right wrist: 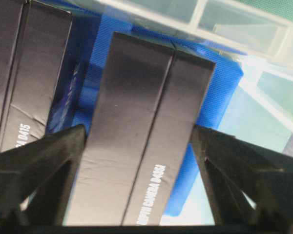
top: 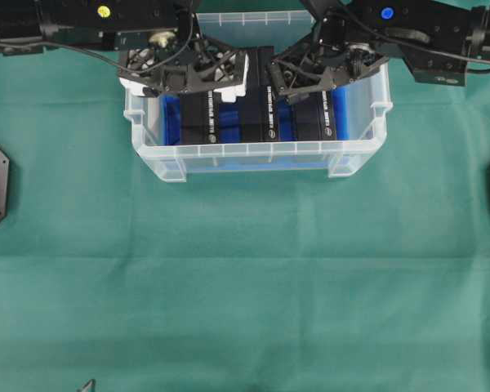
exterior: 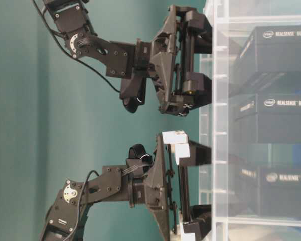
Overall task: Take the box out of the case with both arms.
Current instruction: 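Close left gripper on left box, right gripper on right box, then lift both gripped boxes up out of the case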
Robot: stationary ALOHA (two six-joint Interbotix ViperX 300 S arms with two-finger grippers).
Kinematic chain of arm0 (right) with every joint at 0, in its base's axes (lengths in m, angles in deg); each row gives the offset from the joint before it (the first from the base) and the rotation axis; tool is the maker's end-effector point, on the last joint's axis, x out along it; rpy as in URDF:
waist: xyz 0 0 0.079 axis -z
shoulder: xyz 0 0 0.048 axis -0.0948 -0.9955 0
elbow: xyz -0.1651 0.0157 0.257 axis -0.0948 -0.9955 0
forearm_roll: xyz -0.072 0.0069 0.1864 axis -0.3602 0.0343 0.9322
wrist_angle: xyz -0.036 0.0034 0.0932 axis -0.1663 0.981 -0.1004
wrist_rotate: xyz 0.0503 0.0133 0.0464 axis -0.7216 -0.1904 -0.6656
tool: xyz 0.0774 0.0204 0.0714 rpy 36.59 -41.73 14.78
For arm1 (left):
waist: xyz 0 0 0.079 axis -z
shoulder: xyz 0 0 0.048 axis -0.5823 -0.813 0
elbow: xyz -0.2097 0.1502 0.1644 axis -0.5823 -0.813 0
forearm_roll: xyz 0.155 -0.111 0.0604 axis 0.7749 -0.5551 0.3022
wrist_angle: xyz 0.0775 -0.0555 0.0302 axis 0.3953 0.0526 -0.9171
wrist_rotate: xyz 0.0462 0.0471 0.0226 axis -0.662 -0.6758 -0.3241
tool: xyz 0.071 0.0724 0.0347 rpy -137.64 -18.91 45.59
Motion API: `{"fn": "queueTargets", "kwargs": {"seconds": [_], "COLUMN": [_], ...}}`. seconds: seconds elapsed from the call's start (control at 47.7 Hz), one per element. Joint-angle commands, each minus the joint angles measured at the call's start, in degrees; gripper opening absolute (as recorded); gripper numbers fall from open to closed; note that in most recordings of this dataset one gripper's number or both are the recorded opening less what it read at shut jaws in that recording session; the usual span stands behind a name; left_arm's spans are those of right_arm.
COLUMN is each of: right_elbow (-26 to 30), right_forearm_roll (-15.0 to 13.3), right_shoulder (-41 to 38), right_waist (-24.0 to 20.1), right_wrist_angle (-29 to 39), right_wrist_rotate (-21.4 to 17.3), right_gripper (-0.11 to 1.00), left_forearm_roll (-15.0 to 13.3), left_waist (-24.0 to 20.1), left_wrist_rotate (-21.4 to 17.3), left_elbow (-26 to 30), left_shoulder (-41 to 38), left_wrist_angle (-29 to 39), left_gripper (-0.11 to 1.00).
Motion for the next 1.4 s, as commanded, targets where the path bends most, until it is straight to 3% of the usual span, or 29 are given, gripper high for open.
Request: {"fn": "queueTargets", "kwargs": {"seconds": [0.0, 0.063, 0.189, 0.902, 1.384], "right_elbow": [-0.2, -0.1, -0.1, 2.2, 10.5], "right_forearm_roll": [-0.2, -0.4, -0.5, -0.6, -2.6], "right_shoulder": [0.4, 0.4, 0.5, 1.6, 5.0], "right_waist": [0.0, 0.0, -0.1, -0.1, -0.1], "right_wrist_angle": [0.4, -0.1, -1.1, 0.0, 8.1], "right_wrist_rotate": [-0.8, -1.9, -2.1, -2.4, -2.1], "right_gripper": [0.75, 0.69, 0.69, 0.69, 0.69], "left_forearm_roll": [0.2, 0.4, 0.4, -0.4, -1.0], "left_waist": [0.0, 0.3, 0.4, 0.4, 0.2], "left_wrist_rotate": [-0.5, -0.6, -0.4, 1.0, 0.6], "left_elbow": [-0.5, -0.8, -1.1, 0.4, 9.8], "left_shoulder": [1.3, 2.2, 3.3, 3.3, 3.3], "left_wrist_angle": [3.1, 1.6, -1.3, 2.9, 8.3], "left_gripper": [0.74, 0.63, 0.63, 0.63, 0.63]}}
